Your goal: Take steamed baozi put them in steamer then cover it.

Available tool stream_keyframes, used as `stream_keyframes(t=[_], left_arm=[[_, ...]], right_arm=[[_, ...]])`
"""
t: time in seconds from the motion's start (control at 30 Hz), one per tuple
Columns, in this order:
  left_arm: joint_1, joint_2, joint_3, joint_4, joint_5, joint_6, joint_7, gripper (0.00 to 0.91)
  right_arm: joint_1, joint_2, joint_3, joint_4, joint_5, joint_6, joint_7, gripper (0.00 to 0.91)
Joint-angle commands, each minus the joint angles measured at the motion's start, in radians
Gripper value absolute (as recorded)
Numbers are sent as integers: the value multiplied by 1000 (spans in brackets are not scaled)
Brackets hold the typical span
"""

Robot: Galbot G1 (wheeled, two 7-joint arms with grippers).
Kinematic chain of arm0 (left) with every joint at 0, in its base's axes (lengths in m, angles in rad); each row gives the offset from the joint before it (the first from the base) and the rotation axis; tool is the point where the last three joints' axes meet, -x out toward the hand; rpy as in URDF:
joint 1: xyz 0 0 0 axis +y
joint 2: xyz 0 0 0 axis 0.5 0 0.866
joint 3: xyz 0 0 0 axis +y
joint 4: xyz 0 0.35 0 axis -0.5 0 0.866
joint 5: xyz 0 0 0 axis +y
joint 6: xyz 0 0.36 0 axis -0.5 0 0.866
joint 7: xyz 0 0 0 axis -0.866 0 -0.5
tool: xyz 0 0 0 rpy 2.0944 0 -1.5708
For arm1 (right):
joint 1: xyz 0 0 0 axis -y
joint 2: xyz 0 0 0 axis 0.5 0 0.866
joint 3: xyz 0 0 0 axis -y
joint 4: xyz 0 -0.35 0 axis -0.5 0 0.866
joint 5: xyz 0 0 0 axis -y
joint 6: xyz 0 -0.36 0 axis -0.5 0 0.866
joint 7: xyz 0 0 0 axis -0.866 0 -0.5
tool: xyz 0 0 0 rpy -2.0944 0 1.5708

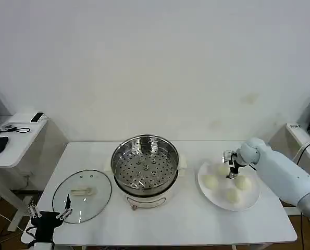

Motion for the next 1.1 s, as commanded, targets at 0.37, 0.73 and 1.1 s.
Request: stream_keyframes(t=[0.37,0.73,1.1], left_arm=[[6,-1,3,-7,1,-1,-2,907],[4,11,13,-9,-2,5,2,907],[-13,42,20,-17,-24,18,9,907]], right_arm=[[17,-14,-12,21,18,0,-17,554],[229,-180,-148,250,197,-11,-31,564],[550,-111,-347,313,415,-9,1,564]])
